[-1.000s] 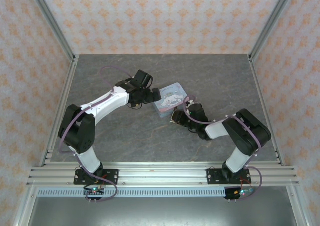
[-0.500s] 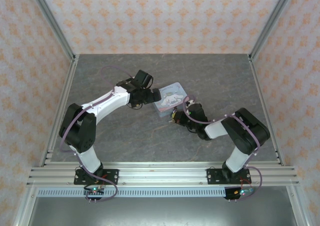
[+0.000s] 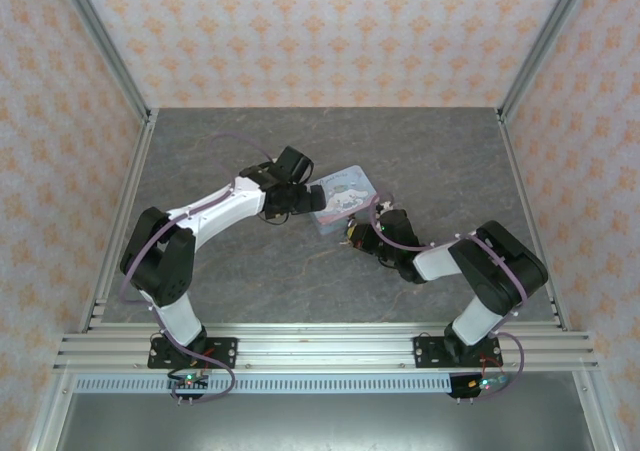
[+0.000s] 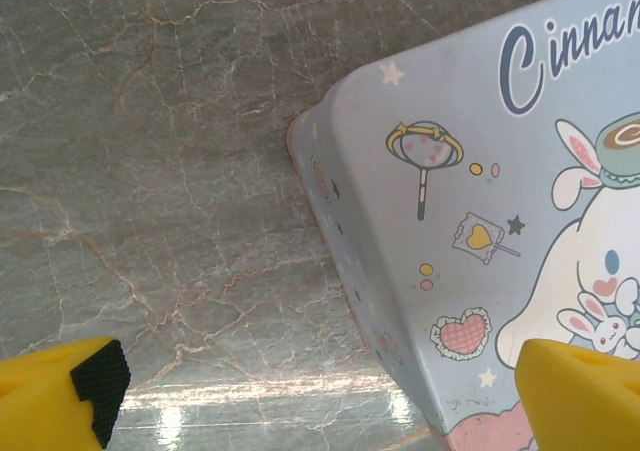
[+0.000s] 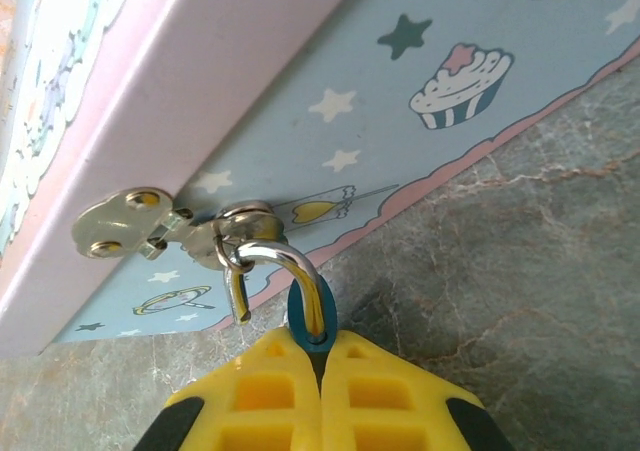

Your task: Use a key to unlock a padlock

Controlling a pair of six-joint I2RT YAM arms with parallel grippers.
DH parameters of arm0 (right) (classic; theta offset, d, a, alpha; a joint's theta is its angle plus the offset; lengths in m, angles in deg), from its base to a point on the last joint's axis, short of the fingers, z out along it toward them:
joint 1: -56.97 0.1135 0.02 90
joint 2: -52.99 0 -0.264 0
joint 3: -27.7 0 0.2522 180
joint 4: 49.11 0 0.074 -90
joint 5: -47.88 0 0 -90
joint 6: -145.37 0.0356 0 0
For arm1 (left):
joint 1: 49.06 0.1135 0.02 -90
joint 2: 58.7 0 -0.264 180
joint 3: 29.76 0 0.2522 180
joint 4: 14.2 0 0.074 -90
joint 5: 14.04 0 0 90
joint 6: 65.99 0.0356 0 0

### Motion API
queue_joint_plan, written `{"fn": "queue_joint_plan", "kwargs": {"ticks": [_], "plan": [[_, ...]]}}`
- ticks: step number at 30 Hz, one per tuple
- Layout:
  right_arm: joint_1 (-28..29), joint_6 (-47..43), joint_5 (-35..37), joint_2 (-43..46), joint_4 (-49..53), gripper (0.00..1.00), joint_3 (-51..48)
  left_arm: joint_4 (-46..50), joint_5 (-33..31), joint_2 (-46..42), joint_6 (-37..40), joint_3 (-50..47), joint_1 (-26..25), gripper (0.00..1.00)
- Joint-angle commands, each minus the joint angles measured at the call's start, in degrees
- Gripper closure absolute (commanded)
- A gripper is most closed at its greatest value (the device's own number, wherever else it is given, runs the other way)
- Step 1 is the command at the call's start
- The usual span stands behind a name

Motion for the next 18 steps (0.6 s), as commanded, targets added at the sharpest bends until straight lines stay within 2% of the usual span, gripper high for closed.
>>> {"fn": "queue_joint_plan", "kwargs": {"ticks": [1,7,18], "plan": [[-0.38,-0.16,1.21,1.21,0.69,1.00,-0.94,1.93,-4.06,-0.19,1.64,-0.71,-0.71,0.00],[-0.62,0.40,1.15,0.86,0.12,1.00,-0.89,2.55,-6.14,1.05,2.32,-0.92,-2.08,0.00],[-1.15,1.97,0.90,0.68,-1.73,1.00,-1.48,1.07,-6.31,2.55,1.77,-3.44,-2.41,0.00]]}}
